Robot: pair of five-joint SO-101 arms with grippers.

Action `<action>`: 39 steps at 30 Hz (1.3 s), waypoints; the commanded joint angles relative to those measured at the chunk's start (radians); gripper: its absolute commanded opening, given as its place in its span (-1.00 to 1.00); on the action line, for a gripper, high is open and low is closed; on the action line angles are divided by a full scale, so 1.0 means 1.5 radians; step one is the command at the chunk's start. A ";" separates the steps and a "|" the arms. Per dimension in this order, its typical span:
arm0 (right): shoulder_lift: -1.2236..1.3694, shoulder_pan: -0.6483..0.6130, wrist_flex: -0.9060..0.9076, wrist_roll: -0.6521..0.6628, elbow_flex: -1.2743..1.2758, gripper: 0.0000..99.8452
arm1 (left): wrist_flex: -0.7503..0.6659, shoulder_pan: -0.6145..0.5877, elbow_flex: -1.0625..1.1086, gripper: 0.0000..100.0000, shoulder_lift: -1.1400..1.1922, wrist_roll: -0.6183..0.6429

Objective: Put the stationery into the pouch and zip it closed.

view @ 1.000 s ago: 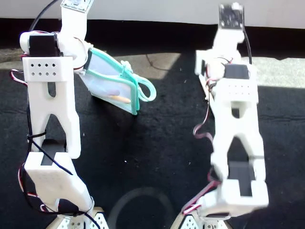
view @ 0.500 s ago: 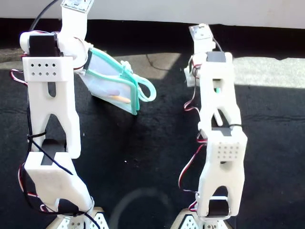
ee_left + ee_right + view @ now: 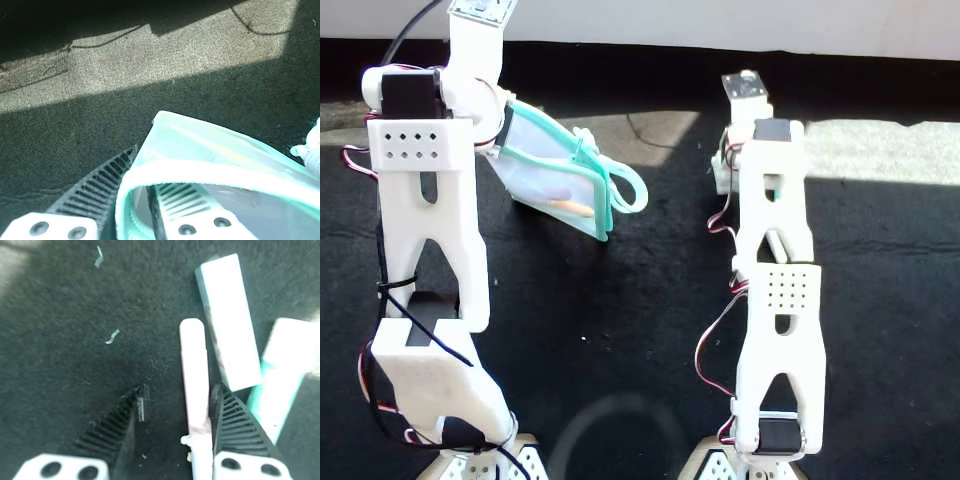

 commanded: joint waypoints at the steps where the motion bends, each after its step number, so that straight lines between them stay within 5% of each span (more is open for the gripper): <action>1: 0.011 0.004 0.007 0.008 -0.026 -0.62 | -0.002 -0.003 0.001 -0.98 0.012 -0.006; 7: -0.032 -0.013 0.074 0.008 -0.058 -1.00 | -0.002 -0.003 0.001 -0.98 0.012 -0.006; 13: -0.073 -0.051 0.219 0.004 -0.170 -0.99 | -0.002 -0.003 0.001 -0.98 0.012 -0.006; 20: -0.161 -0.094 0.218 -0.057 -0.165 -0.99 | -0.002 -0.003 0.001 -0.98 0.012 -0.006; 32: -0.540 -0.099 0.208 -0.057 0.331 -0.99 | -0.002 -0.003 -0.001 -0.98 0.012 -0.006; 39: -0.706 -0.090 0.009 -0.054 0.767 -0.99 | -0.003 -0.003 -0.001 -0.98 0.012 -0.006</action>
